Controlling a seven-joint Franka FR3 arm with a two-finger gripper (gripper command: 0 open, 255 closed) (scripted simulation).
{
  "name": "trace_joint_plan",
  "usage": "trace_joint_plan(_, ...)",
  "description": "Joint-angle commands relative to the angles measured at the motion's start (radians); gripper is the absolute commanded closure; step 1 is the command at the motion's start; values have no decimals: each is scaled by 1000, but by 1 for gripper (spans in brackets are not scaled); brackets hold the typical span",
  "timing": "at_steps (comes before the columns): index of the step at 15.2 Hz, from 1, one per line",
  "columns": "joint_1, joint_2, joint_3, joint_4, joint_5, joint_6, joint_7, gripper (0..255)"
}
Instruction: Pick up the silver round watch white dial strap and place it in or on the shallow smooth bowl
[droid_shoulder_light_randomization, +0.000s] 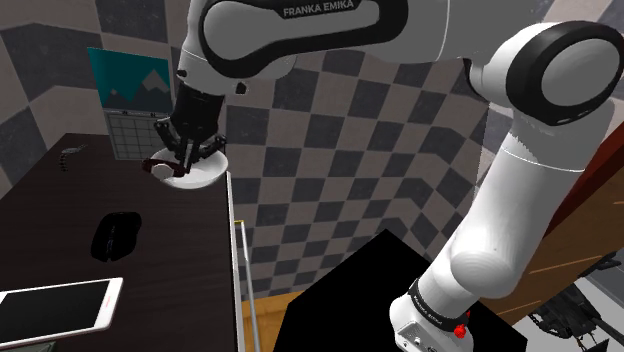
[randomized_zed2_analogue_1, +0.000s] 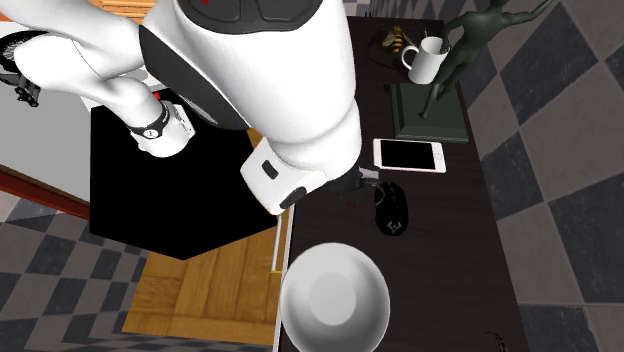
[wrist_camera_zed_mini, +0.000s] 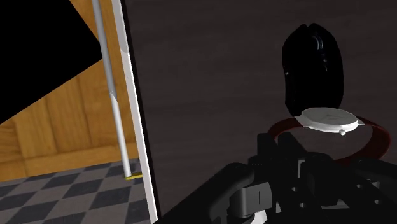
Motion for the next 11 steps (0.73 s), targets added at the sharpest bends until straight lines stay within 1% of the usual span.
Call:
trace_joint_plan(1,-17,29,-15,43,-10,-24,-28,255)
trace_joint_plan(6,-56,121,-54,180,-39,-91,-97,255)
trace_joint_plan(11,-84,238,-89,362,-74,-176,-156,255)
